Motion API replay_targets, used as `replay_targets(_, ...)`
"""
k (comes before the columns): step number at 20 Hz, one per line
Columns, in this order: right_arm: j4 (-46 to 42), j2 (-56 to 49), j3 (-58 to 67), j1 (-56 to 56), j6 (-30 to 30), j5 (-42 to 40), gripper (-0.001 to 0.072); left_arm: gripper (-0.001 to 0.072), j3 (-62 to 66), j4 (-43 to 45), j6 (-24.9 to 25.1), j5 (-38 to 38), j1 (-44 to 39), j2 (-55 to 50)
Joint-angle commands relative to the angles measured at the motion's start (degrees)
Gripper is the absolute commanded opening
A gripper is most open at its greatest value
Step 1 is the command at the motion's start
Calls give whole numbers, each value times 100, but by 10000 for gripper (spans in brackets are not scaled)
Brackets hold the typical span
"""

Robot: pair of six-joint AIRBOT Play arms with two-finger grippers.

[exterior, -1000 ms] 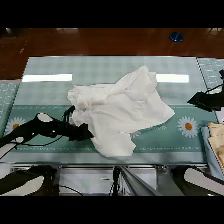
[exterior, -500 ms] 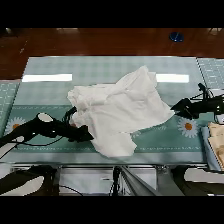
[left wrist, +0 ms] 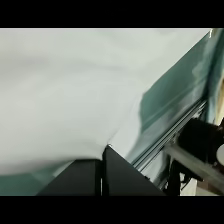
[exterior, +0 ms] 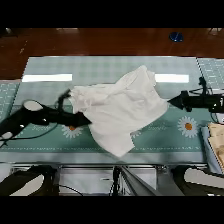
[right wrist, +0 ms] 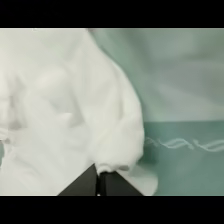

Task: Fold the shirts.

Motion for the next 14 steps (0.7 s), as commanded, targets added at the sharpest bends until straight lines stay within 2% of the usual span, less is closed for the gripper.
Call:
replay_targets(1,949,1193,669,15,-195,511,18,19,1620,-31,-103,-343,852,1246)
replay_targets(4,1591,2614,1880,15,-13,-7,17,19,3650,-26,-125,-330,1790,2214)
replay_targets(6,1423,3392,2767,15,361,-903,17,19,4942,-26,-127,-326,2369,2522)
replay_targets(8,870,3884,3683,15,846,-1397,17,19,6057,-24,-284,-328,2894,2645)
replay_targets(11,-538,4197,5036,15,1923,-1200,17,19,7329,-22,-907,-485,3355,2660)
replay_targets(14,-1720,4291,6148,15,2765,-249,17,19,8279,339,-1755,-1169,3357,2667)
